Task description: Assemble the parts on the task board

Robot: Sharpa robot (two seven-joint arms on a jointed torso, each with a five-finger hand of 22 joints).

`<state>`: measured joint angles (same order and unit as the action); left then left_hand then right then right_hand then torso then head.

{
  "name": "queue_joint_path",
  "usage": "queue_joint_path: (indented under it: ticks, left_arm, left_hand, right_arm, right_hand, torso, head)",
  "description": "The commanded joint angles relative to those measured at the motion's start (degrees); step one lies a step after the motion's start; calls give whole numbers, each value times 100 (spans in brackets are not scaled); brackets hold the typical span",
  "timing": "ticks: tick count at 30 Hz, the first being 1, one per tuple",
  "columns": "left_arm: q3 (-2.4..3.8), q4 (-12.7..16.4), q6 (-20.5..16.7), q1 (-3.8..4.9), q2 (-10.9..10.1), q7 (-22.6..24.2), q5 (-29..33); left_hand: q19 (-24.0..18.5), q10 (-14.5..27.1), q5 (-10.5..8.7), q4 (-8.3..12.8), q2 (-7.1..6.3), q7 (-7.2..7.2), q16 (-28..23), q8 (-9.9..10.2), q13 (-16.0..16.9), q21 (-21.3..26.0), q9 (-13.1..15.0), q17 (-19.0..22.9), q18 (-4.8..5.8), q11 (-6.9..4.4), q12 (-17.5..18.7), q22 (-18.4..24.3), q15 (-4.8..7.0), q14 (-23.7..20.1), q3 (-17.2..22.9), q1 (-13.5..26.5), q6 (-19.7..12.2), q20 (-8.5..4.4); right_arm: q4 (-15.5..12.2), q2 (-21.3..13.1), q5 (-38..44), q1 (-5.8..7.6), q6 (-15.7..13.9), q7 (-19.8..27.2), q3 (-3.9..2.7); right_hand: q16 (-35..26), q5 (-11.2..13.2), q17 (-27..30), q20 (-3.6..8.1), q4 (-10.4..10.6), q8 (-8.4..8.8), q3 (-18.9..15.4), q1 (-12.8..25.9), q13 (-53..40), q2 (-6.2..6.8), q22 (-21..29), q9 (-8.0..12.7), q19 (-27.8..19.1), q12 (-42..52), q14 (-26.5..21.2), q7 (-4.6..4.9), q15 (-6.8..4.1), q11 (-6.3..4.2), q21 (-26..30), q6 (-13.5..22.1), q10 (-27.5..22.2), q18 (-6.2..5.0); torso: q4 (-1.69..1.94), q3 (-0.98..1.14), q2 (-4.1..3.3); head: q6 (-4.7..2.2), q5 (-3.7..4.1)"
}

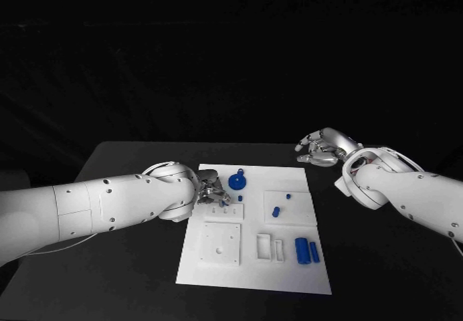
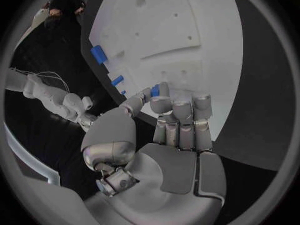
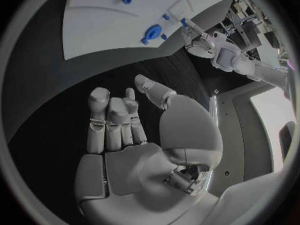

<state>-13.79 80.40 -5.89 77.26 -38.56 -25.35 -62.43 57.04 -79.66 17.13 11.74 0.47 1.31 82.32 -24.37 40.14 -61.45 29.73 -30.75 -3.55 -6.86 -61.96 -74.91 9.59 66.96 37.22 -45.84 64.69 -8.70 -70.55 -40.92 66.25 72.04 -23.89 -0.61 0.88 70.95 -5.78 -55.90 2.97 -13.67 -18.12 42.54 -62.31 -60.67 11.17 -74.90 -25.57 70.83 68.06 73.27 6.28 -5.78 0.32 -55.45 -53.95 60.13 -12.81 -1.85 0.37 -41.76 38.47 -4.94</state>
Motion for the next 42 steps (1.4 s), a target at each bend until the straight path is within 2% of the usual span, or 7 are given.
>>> queue_joint_path:
  ticks: [1, 11, 20, 28, 42]
  left_arm:
    - [2, -8, -7, -15, 20, 0, -123]
    - [2, -26, 56, -108, 29, 5, -145]
    - [2, -45, 143, -119, 36, -10, -146]
    - [2, -63, 170, -167, 59, -3, -153]
    - [2, -61, 237, -180, 61, -4, -153]
  left_hand:
    - [39, -6, -19, 199, 152, -191, 28, -19, 8, -30, 5, -2, -10, -16, -21, -81, 294, 333, 178, -68, 488, -699]
    - [39, -5, -39, 202, 152, -190, 28, -19, 10, -31, 5, -2, -11, -15, -22, -82, 293, 331, 181, -57, 486, -699]
    - [39, -6, -47, 198, 157, -190, 29, -21, 11, -31, 5, -2, -12, -15, -24, -82, 293, 332, 183, -49, 488, -699]
    - [39, -7, -51, 197, 159, -190, 29, -22, 12, -32, 5, -2, -12, -15, -26, -82, 293, 332, 185, -43, 488, -698]
    - [38, -7, -57, 194, 164, -190, 30, -23, 13, -32, 6, -1, -12, -15, -28, -82, 293, 331, 187, -34, 488, -698]
  right_arm:
    - [-9, 12, -1, 2, -5, 62, -5]
    - [-16, 18, -1, 3, 7, 62, -9]
    - [-17, 18, -1, 3, 10, 62, -10]
    - [-19, 22, -1, 4, 14, 63, -10]
    - [-29, 23, -1, 4, 31, 62, -11]
  right_hand:
    - [-29, -36, -6, 27, 1, 37, -20, 23, 9, 35, -89, 9, 12, 17, 20, 60, -5, 11, -18, -10, 8, -219]
    - [-30, -74, -7, 26, 5, 36, -25, 30, 13, 30, -89, 10, 13, 18, 21, 60, -6, 11, -18, -13, 8, -219]
    - [-30, -96, -7, 26, 9, 36, -29, 37, 14, 29, -88, 10, 15, 19, 23, 60, -6, 10, -17, -14, 9, -219]
    - [-31, -111, -8, 26, 13, 36, -32, 42, 16, 29, -88, 10, 16, 19, 23, 59, -6, 10, -17, -15, 9, -219]
    - [-31, -132, -8, 25, 20, 36, -37, 51, 18, 26, -88, 10, 18, 21, 25, 59, -6, 10, -17, -17, 10, -219]
  torso:
    - [-1, 0, -1]
    - [2, -2, 1]
    - [1, 2, 4]
    - [4, 0, 4]
    - [2, 5, 4]
  head:
    - [25, 8]
    - [53, 6]
    - [66, 0]
    - [70, -4]
    - [80, -12]
